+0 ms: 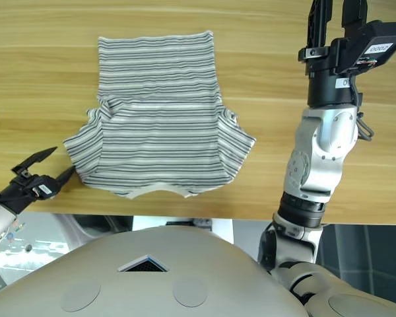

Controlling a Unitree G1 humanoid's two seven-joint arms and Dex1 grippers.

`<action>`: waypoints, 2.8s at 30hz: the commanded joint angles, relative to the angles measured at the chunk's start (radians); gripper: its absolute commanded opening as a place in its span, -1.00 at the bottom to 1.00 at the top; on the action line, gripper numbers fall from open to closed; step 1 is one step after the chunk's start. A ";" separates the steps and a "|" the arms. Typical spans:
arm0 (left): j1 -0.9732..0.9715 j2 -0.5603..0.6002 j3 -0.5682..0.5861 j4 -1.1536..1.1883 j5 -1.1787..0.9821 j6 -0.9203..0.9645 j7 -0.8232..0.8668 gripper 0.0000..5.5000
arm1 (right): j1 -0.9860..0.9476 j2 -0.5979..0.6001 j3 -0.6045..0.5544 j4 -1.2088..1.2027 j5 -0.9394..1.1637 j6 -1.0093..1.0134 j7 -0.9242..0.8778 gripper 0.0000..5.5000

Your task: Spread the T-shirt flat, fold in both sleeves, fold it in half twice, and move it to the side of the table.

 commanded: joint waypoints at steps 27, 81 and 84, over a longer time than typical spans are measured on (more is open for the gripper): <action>-0.120 0.128 -0.222 -0.009 0.283 0.219 0.170 0.17 | 0.061 -0.037 -0.038 0.073 -0.039 -0.081 0.011 -0.34; -0.287 0.049 -0.436 0.035 0.028 0.118 0.351 -0.99 | 0.063 -0.056 -0.070 0.102 0.029 -0.048 0.023 -0.34; -0.277 0.032 -0.434 -0.001 -0.042 0.057 0.329 -0.99 | 0.059 -0.056 -0.066 0.112 0.028 -0.049 0.030 -0.34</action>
